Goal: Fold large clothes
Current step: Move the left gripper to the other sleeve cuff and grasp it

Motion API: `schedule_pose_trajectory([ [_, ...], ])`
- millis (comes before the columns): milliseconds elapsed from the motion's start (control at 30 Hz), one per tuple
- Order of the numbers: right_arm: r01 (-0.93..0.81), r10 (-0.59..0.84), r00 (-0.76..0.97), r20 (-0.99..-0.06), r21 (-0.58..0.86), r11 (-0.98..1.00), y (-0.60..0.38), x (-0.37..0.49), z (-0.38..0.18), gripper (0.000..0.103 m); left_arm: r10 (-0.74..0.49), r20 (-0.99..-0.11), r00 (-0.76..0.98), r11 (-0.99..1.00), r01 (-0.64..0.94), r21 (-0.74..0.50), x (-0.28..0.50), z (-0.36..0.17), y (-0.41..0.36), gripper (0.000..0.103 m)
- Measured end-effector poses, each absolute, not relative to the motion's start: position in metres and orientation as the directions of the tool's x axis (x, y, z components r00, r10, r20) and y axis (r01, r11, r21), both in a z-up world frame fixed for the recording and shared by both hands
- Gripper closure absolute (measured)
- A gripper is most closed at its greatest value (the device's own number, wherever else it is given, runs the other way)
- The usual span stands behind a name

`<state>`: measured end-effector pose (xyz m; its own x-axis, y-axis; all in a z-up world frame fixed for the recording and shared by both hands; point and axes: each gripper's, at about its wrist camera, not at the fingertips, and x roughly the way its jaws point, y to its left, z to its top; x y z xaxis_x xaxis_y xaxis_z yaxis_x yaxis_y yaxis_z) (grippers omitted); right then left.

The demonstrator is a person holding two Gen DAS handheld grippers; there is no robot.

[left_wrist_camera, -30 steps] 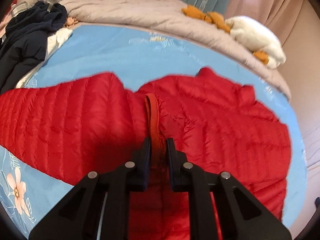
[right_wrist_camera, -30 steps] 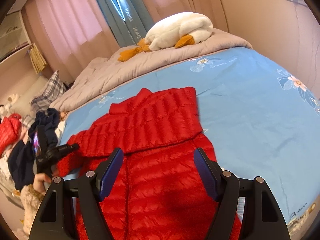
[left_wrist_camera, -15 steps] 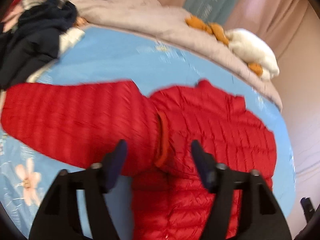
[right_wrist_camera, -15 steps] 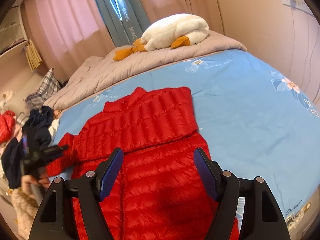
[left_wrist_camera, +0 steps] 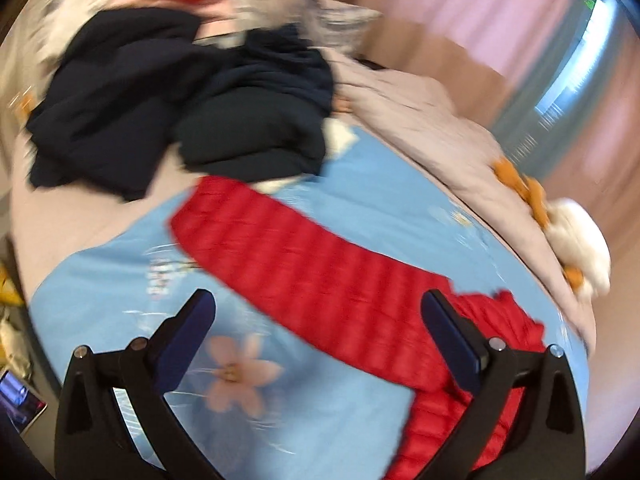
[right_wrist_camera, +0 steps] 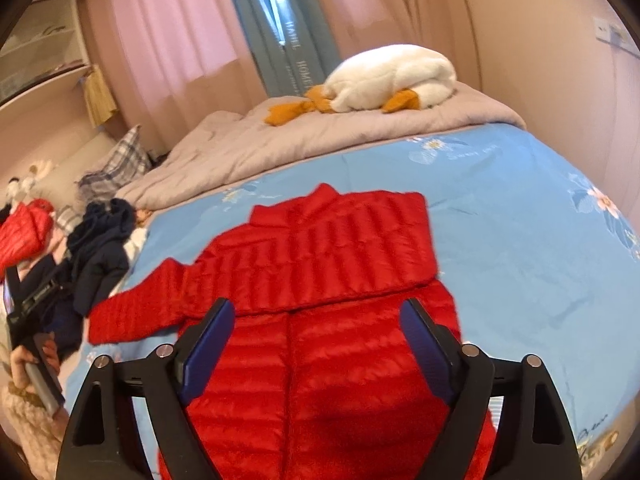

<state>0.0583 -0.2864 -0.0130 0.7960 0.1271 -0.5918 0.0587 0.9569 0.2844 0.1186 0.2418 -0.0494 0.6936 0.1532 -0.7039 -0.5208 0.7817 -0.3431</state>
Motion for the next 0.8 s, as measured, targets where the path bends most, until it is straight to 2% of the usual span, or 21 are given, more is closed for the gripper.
schedule_pose_trajectory([
  [100, 0.027, 0.135, 0.810, -0.571, 0.267, 0.963, -0.274, 0.057, -0.006, 0.002, 0.197, -0.722, 0.664, 0.721, -0.597, -0.352, 0.103, -0.062, 0.274, 0.000],
  [367, -0.020, 0.192, 0.815, -0.547, 0.305, 0.952, -0.250, 0.062, 0.002, 0.001, 0.155, -0.798, 0.582, 0.595, -0.700, -0.395, 0.098, -0.119, 0.331, 0.000],
  [467, -0.015, 0.173, 0.820, -0.545, 0.282, 0.959, -0.241, 0.063, 0.004, 0.001, 0.130, -0.816, 0.563, 0.565, -0.718, -0.406, 0.103, -0.141, 0.341, 0.000],
  [700, 0.000, 0.155, 0.818, -0.554, 0.269, 0.963, -0.234, 0.067, 0.002, 0.001, 0.042, -0.775, 0.630, 0.543, -0.666, -0.511, 0.130, -0.166, 0.344, 0.002],
  [800, 0.007, 0.156, 0.813, -0.561, 0.278, 0.961, -0.235, 0.071, -0.001, 0.001, -0.009, -0.735, 0.678, 0.479, -0.642, -0.598, 0.138, -0.177, 0.350, 0.012],
])
